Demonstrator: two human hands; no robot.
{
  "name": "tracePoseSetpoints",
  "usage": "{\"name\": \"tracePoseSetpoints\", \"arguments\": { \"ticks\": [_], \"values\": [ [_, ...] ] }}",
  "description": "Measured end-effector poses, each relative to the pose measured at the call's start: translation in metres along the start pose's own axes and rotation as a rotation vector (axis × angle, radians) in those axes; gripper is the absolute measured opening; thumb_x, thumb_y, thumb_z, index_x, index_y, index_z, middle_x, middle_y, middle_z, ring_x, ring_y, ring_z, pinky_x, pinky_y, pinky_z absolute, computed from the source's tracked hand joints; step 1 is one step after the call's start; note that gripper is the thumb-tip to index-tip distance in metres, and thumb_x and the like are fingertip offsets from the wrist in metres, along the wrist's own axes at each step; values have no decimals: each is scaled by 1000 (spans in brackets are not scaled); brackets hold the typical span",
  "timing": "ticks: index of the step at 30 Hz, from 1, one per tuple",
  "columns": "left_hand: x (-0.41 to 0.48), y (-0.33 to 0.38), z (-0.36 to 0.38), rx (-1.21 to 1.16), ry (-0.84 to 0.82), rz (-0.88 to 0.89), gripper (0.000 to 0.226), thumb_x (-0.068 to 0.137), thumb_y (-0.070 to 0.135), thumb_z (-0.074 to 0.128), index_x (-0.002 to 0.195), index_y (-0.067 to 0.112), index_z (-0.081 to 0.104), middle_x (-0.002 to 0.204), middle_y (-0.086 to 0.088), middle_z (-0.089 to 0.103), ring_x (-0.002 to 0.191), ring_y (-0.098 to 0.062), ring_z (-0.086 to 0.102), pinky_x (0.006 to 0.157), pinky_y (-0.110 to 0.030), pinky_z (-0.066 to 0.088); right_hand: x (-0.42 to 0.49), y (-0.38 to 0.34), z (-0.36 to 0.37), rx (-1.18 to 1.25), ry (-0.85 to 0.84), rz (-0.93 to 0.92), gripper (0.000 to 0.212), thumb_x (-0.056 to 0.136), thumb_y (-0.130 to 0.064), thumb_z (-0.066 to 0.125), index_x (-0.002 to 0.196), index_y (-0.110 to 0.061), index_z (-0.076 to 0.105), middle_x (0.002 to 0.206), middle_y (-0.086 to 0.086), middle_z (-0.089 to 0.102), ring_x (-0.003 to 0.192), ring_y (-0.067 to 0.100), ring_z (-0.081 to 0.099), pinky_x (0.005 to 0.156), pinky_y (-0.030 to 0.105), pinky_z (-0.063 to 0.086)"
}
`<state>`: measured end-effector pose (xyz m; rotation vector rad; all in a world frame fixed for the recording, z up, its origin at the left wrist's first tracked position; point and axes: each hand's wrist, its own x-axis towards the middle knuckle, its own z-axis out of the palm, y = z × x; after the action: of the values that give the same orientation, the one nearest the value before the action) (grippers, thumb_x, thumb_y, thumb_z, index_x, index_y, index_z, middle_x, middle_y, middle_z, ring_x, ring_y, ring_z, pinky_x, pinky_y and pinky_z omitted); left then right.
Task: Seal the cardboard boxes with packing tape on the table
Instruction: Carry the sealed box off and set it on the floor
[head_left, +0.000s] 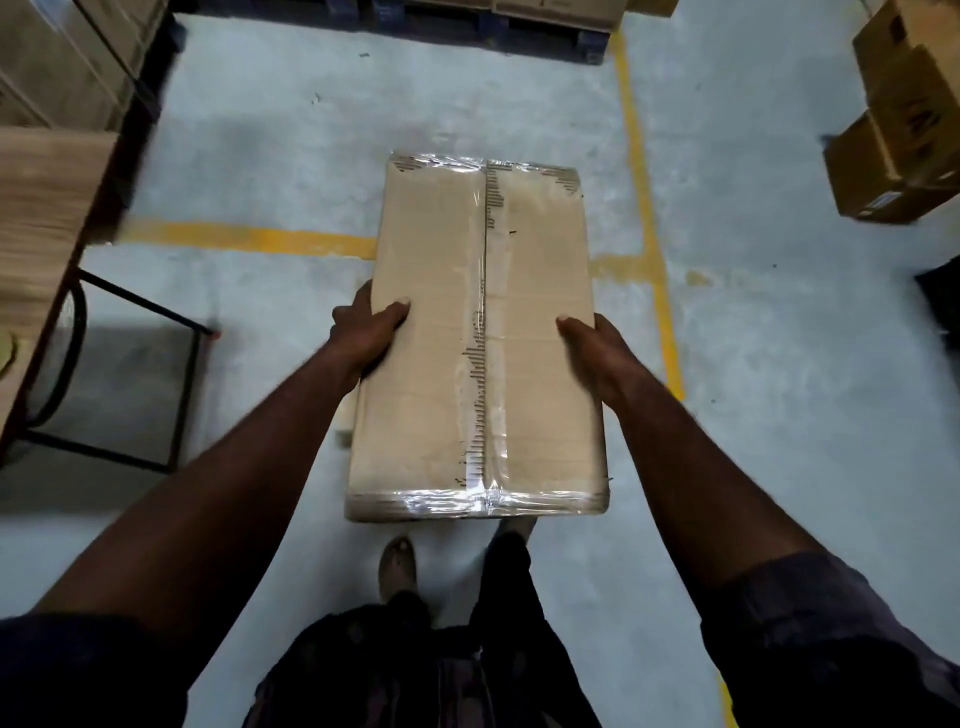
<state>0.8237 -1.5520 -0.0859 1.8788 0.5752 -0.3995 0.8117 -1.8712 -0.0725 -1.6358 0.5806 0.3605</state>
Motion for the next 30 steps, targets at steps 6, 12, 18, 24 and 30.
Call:
{"name": "tracePoseSetpoints", "arguments": {
  "ticks": [6, 12, 18, 24, 30],
  "values": [
    [36, 20, 75, 22, 2, -14, 82, 67, 68, 62, 143, 42, 44, 136, -5, 52, 120, -22, 54, 107, -42, 46, 80, 6, -50, -30, -29, 6, 34, 100, -24, 61, 132, -11, 59, 116, 4, 71, 98, 13, 70, 78, 24, 57],
    [104, 11, 135, -2, -49, 26, 61, 84, 22, 68, 141, 31, 48, 130, 6, 64, 116, -16, 63, 105, -47, 49, 168, 34, -70, -78, -25, 34, 47, 98, -34, 63, 141, -17, 52, 127, 0, 66, 114, 18, 64, 105, 41, 50],
    [176, -25, 167, 15, -89, 2, 63, 78, 21, 67, 136, 32, 47, 126, 4, 64, 114, -22, 63, 100, -54, 51, 246, 72, -62, -105, -27, 47, 46, 100, -36, 61, 141, -20, 51, 129, 0, 65, 116, 18, 64, 105, 41, 50],
    [243, -84, 187, -26, -135, -32, 67, 72, 21, 72, 134, 29, 49, 118, -9, 65, 106, -39, 65, 77, -63, 58, 315, 134, -30, -145, -21, 93, 42, 100, -28, 61, 140, -18, 53, 127, 2, 66, 112, 20, 65, 100, 39, 52],
    [306, -147, 207, -123, -195, -90, 76, 70, 11, 69, 142, 22, 46, 124, -11, 65, 95, -25, 67, 76, -46, 61, 377, 197, -1, -162, -28, 125, 43, 99, -27, 63, 140, -17, 54, 127, 2, 67, 112, 18, 66, 97, 36, 53]
  ]
}}
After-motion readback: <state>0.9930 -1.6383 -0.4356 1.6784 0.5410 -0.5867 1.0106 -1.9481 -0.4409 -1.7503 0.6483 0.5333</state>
